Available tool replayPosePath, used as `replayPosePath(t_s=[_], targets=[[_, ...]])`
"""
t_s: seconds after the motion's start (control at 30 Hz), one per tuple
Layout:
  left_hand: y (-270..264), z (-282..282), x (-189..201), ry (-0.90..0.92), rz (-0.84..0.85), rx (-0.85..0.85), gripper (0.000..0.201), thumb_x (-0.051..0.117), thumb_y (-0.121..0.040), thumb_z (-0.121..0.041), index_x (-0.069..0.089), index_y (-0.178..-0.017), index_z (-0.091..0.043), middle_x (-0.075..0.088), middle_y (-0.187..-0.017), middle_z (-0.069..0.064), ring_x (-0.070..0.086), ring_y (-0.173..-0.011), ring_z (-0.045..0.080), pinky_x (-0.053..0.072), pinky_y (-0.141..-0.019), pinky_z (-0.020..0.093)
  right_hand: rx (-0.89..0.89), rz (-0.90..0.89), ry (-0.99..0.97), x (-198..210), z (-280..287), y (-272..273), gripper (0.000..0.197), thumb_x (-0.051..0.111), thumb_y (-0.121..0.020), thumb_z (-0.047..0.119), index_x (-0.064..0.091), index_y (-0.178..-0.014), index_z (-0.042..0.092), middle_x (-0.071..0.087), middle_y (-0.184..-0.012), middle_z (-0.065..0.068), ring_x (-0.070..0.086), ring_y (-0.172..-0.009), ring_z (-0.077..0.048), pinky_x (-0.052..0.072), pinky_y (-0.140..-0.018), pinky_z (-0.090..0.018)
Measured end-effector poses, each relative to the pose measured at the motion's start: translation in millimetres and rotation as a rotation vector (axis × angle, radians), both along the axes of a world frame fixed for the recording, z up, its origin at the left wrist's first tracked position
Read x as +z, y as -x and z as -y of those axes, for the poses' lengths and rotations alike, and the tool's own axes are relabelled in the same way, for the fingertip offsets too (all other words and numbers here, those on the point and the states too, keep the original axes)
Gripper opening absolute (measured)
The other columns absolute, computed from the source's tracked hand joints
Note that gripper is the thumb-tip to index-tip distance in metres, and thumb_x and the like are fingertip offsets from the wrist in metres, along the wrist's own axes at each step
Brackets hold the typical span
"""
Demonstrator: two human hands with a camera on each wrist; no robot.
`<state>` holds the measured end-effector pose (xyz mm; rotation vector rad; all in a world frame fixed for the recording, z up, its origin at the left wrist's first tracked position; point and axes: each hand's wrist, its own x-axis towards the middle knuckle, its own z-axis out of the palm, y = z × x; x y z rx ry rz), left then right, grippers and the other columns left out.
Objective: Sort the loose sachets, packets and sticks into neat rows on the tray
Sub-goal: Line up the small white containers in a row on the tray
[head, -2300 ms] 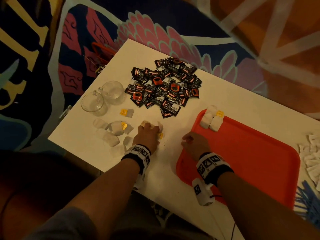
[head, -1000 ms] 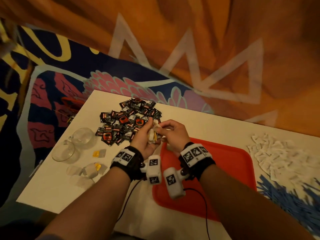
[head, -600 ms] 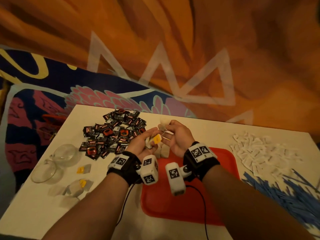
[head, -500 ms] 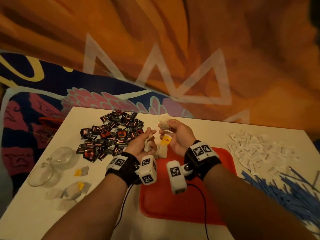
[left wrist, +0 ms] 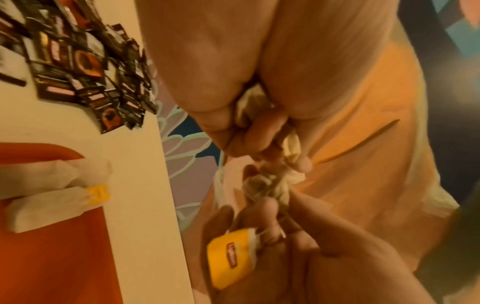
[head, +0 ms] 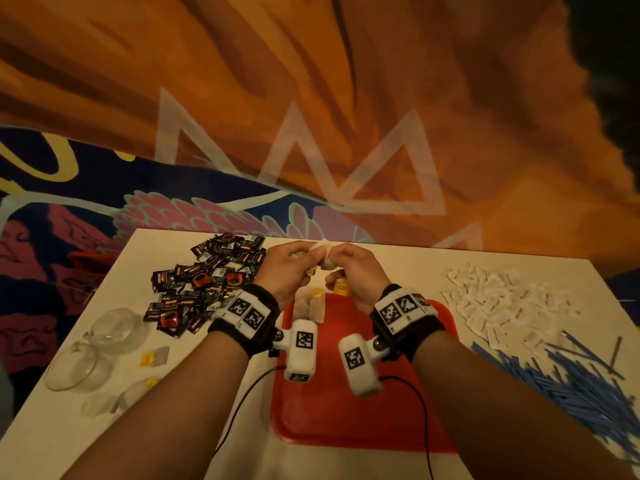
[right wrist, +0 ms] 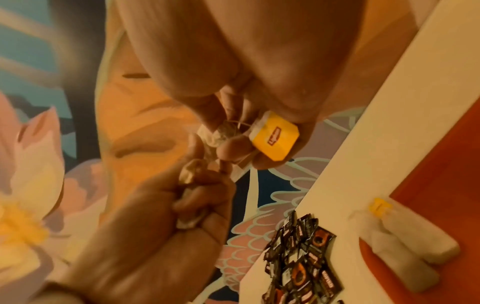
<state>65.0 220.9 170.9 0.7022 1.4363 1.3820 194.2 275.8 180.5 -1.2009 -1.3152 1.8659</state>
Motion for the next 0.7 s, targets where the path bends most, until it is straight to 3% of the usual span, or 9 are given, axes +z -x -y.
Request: replayPosePath(t_s=[0.13,0.23,0.3,0.4,0.5,0.57,0.7], targets=[[4.1,-1.7,15.2,-0.006,-0.023,0.027,0.008,0.059,-0.097,-0.007,0.064,-0.092,-0.003,0.052,-0.068,0.006,0.041,-0.044,0.006,0.032,-0.039,0.015,0.082,0.199,-0.201,0.8,-3.0,-13.7,0.016,0.061,-0.095,0.031,0.062,-0.098,0.015,0.071,-0.089,-0.003,0.056,-0.053,-0.015,0.044,-0.053,-0.024],[15.5,0.0,24.6,0.011,-0.114,-0.064,0.006,0.059,-0.097,-0.008,0.063,-0.095,-0.005,0.054,-0.069,0.005,0.044,-0.045,0.005,0.034,-0.040,0.016,0.173,0.360,-0.412,7.4,-9.0,-29.0,0.008,0.072,-0.088,0.027,0.065,-0.084,0.023,0.066,-0.079,0.004,0.057,-0.055,-0.008,0.044,-0.051,-0.018],[25.1,-0.3,27.6,0.044,-0.292,-0.183,0.004,0.064,-0.095,-0.012,0.066,-0.094,-0.009,0.059,-0.073,0.007,0.050,-0.055,0.012,0.040,-0.048,0.022,0.269,0.485,-0.567,13.7,-17.8,-38.4,0.011,0.071,-0.088,0.022,0.068,-0.079,0.025,0.066,-0.074,0.008,0.058,-0.061,-0.005,0.044,-0.060,-0.019],[36.0,-2.3,33.2,0.104,-0.583,-0.357,0.006,0.070,-0.091,-0.024,0.072,-0.096,-0.020,0.070,-0.086,0.015,0.059,-0.070,0.024,0.050,-0.065,0.035,0.386,0.625,-0.716,26.1,-33.4,-48.1,0.011,0.066,-0.092,0.023,0.068,-0.082,0.025,0.065,-0.078,0.007,0.060,-0.074,-0.011,0.042,-0.070,-0.026],[35.8,-5.6,41.9,0.120,-0.766,-0.509,0.009,0.072,-0.090,-0.030,0.075,-0.095,-0.023,0.074,-0.096,0.006,0.068,-0.088,0.027,0.055,-0.085,0.044,0.400,0.751,-0.877,41.0,-46.3,-55.3,0.009,0.064,-0.094,0.026,0.070,-0.089,0.022,0.063,-0.083,0.007,0.056,-0.078,-0.012,0.038,-0.072,-0.025],[33.2,-7.5,45.6,0.154,-0.831,-0.583,0.012,0.071,-0.090,-0.031,0.075,-0.097,-0.022,0.074,-0.095,0.005,0.069,-0.091,0.028,0.055,-0.086,0.046,0.417,0.797,-0.974,50.4,-51.7,-58.1,0.010,0.063,-0.095,0.025,0.070,-0.092,0.019,0.062,-0.086,0.006,0.055,-0.081,-0.013,0.038,-0.072,-0.025],[30.6,-9.6,46.5,0.164,-0.868,-0.639,0.013,0.070,-0.091,-0.032,0.075,-0.099,-0.023,0.074,-0.097,0.011,0.069,-0.092,0.034,0.056,-0.084,0.049,0.476,0.926,-1.094,56.3,-61.7,-64.8,0.013,0.058,-0.096,0.030,0.059,-0.084,0.031,0.059,-0.085,0.007,0.057,-0.082,-0.018,0.037,-0.068,-0.028]])
